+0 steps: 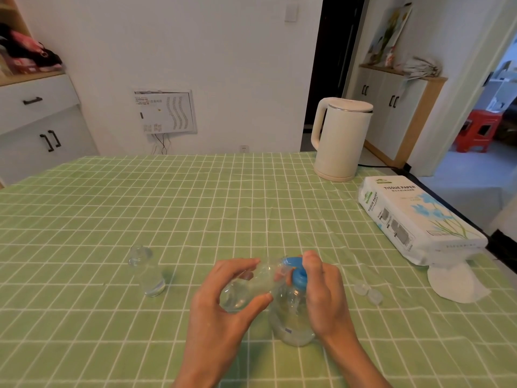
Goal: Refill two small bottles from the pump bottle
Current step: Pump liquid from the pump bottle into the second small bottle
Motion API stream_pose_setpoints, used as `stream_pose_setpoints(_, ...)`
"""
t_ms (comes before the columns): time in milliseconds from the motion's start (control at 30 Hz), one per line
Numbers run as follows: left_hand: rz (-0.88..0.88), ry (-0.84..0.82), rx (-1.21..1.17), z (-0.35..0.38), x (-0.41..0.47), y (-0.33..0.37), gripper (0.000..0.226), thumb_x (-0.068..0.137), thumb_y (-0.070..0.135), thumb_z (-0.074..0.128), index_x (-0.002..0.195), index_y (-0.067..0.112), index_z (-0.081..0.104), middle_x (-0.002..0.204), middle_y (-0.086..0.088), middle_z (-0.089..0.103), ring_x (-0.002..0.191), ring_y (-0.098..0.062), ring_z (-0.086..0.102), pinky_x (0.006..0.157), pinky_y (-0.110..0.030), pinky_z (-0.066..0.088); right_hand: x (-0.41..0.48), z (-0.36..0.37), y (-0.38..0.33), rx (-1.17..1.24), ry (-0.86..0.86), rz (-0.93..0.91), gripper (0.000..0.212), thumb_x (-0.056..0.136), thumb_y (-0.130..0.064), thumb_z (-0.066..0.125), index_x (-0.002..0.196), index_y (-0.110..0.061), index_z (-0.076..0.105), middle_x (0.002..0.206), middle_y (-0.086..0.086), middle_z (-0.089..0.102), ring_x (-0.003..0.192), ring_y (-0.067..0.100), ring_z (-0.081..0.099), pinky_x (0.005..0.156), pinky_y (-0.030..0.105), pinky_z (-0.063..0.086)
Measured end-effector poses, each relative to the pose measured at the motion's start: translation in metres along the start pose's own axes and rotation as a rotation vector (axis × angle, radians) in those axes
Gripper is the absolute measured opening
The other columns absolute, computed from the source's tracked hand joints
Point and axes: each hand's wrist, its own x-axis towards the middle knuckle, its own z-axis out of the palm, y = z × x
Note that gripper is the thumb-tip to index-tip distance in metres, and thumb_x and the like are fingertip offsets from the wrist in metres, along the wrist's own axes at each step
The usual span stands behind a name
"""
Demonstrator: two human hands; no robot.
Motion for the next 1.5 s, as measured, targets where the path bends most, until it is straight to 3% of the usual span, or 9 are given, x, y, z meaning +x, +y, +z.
stream_pose_setpoints(67, -0.003, 0.003, 0.000, -0.0004, -0.0008, -0.0008, 0.046, 0.071, 0.035, 0.088, 0.114, 0.032, 0.075, 0.109, 0.007, 0.075, 0.110, -0.014, 0.071, 0.094, -0.008, 0.046, -0.0006, 0.0000, -0.0025, -0.003, -0.005, -0.007, 0.063, 0.094, -0.058, 0.033, 0.060, -0.026, 0.075, 0.065, 0.021, 0.070, 0.070, 0.049, 0.062, 0.072, 0.057, 0.053)
stream_pose_setpoints(200, -0.009, 0.003, -0.006, -0.0002, -0.0030, -0.0034, 0.045, 0.071, 0.029, 0.089, 0.114, 0.032, 0.075, 0.110, 0.006, 0.075, 0.110, -0.015, 0.071, 0.094, -0.009, 0.048, -0.0004, -0.0005, -0.0016, -0.033, -0.028, -0.018, 0.078, 0.091, -0.056, 0.033, 0.068, 0.014, 0.058, 0.070, 0.038, 0.058, 0.070, 0.054, 0.055, 0.069, 0.064, 0.049)
stream_pose_setpoints(333, -0.006, 0.005, -0.010, 0.0001, -0.0032, -0.0024, 0.046, 0.071, 0.033, 0.088, 0.115, 0.031, 0.075, 0.112, 0.006, 0.075, 0.110, -0.014, 0.072, 0.094, -0.008, 0.048, -0.0026, -0.0002, -0.0010, -0.028, -0.020, 0.012, 0.067, 0.093, -0.060, 0.031, 0.062, -0.020, 0.074, 0.066, 0.022, 0.068, 0.069, 0.048, 0.060, 0.071, 0.056, 0.052)
stream_pose_setpoints(500, -0.010, 0.007, -0.031, 0.0010, -0.0012, 0.0024, 0.046, 0.071, 0.041, 0.084, 0.115, 0.031, 0.075, 0.112, 0.004, 0.075, 0.111, -0.014, 0.071, 0.094, -0.009, 0.048, -0.0013, 0.0009, 0.0036, -0.021, -0.025, 0.032, 0.075, 0.093, -0.070, 0.029, 0.063, -0.019, 0.075, 0.069, 0.000, 0.078, 0.066, 0.018, 0.070, 0.077, 0.045, 0.057)
stream_pose_setpoints(1000, -0.013, 0.008, 0.002, 0.0014, -0.0026, 0.0000, 0.045, 0.071, 0.025, 0.089, 0.114, 0.032, 0.076, 0.111, 0.005, 0.075, 0.111, -0.016, 0.071, 0.094, -0.010, 0.048, -0.0002, -0.0001, 0.0006, -0.002, -0.017, -0.008, 0.072, 0.093, -0.062, 0.032, 0.063, -0.012, 0.075, 0.066, 0.021, 0.071, 0.072, 0.047, 0.065, 0.076, 0.057, 0.054)
stream_pose_setpoints(1133, -0.020, 0.010, 0.017, 0.0011, -0.0047, -0.0019, 0.046, 0.071, 0.025, 0.089, 0.114, 0.033, 0.075, 0.111, 0.006, 0.075, 0.111, -0.014, 0.071, 0.094, -0.010, 0.048, -0.0008, -0.0006, -0.0026, -0.020, -0.007, -0.034, 0.060, 0.091, -0.053, 0.033, 0.062, -0.020, 0.075, 0.065, 0.004, 0.076, 0.065, 0.034, 0.065, 0.069, 0.049, 0.054)
stream_pose_setpoints(1267, -0.021, 0.017, -0.001, 0.0018, -0.0050, -0.0007, 0.047, 0.071, 0.023, 0.090, 0.115, 0.029, 0.076, 0.112, 0.004, 0.076, 0.110, -0.011, 0.072, 0.093, -0.008, 0.049, -0.0011, 0.0001, 0.0012, -0.020, -0.010, -0.019, 0.072, 0.092, -0.062, 0.031, 0.063, -0.013, 0.074, 0.063, 0.014, 0.071, 0.068, 0.045, 0.064, 0.070, 0.050, 0.052)
stream_pose_setpoints(1367, -0.021, 0.013, -0.009, 0.0022, -0.0035, 0.0018, 0.046, 0.073, 0.023, 0.095, 0.115, 0.027, 0.076, 0.112, 0.004, 0.076, 0.110, -0.011, 0.072, 0.093, -0.007, 0.048, -0.0011, 0.0014, 0.0028, -0.018, 0.010, -0.015, 0.068, 0.094, -0.068, 0.028, 0.066, -0.034, 0.080, 0.071, 0.004, 0.079, 0.072, 0.029, 0.073, 0.076, 0.040, 0.055)
stream_pose_setpoints(1500, -0.020, 0.011, -0.010, 0.0013, -0.0031, 0.0038, 0.046, 0.071, 0.024, 0.092, 0.115, 0.028, 0.076, 0.113, 0.005, 0.076, 0.111, -0.009, 0.072, 0.093, -0.007, 0.048, -0.0002, 0.0024, 0.0038, -0.028, 0.018, -0.014, 0.069, 0.094, -0.071, 0.028, 0.066, -0.035, 0.081, 0.071, 0.005, 0.078, 0.073, 0.033, 0.072, 0.079, 0.050, 0.056)
